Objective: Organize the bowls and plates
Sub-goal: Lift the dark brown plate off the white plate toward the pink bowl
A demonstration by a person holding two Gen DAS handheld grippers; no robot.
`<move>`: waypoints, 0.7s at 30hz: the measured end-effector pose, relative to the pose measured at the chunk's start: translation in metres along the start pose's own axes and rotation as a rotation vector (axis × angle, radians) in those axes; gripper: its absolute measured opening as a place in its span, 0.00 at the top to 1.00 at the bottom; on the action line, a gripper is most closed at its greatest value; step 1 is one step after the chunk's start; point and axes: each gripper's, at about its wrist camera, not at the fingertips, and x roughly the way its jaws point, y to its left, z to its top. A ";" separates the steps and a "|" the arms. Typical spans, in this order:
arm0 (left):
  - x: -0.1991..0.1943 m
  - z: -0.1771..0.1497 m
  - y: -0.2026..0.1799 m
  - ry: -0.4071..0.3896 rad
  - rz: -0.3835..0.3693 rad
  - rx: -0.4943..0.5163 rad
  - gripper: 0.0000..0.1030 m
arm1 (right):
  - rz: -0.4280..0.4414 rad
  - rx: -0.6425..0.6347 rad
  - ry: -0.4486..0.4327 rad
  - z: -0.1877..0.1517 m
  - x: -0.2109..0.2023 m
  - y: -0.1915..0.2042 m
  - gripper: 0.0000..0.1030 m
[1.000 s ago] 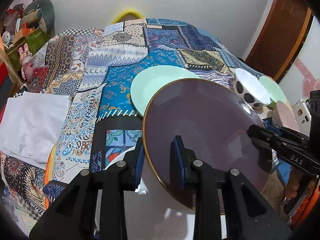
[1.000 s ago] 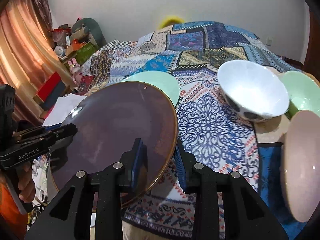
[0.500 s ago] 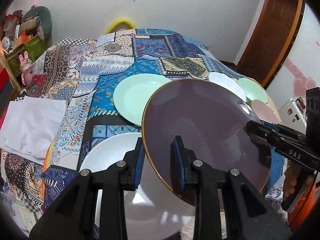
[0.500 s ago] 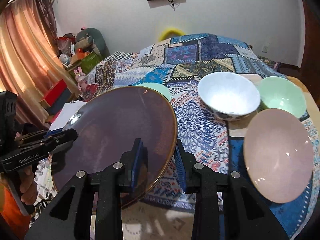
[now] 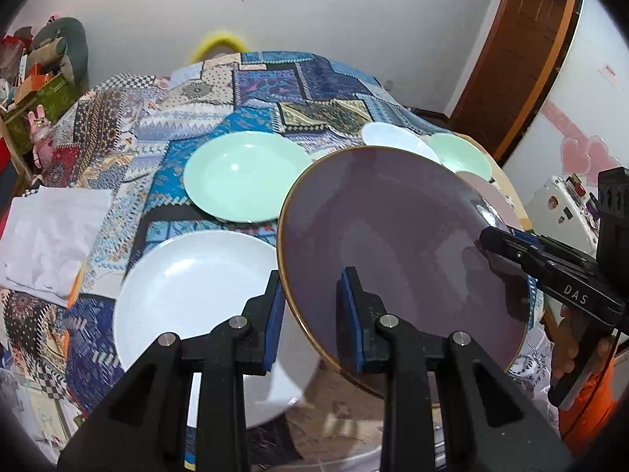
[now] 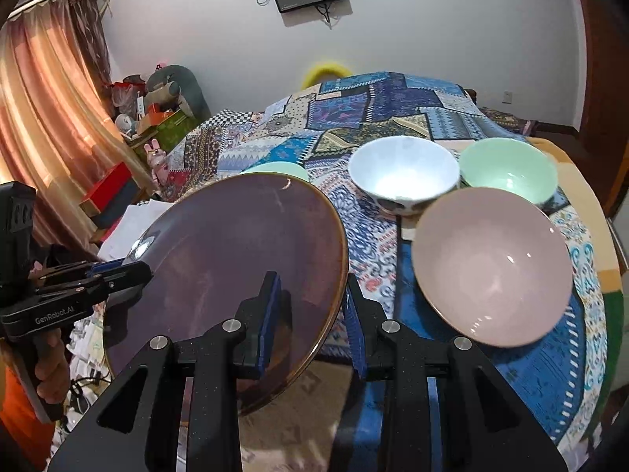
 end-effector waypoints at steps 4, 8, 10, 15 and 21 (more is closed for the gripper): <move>0.006 -0.007 -0.010 0.027 -0.011 0.001 0.72 | -0.001 0.008 0.009 -0.009 -0.004 -0.009 0.72; 0.014 -0.012 -0.019 0.053 -0.013 0.006 0.72 | 0.004 0.022 0.027 -0.017 -0.003 -0.018 0.72; 0.017 -0.016 -0.022 0.064 -0.014 0.008 0.72 | 0.005 0.029 0.037 -0.020 -0.001 -0.021 0.72; 0.031 -0.023 -0.026 0.101 -0.013 0.007 0.72 | 0.007 0.052 0.070 -0.030 0.007 -0.032 0.72; 0.053 -0.028 -0.028 0.149 -0.013 0.004 0.72 | 0.004 0.076 0.102 -0.037 0.015 -0.042 0.72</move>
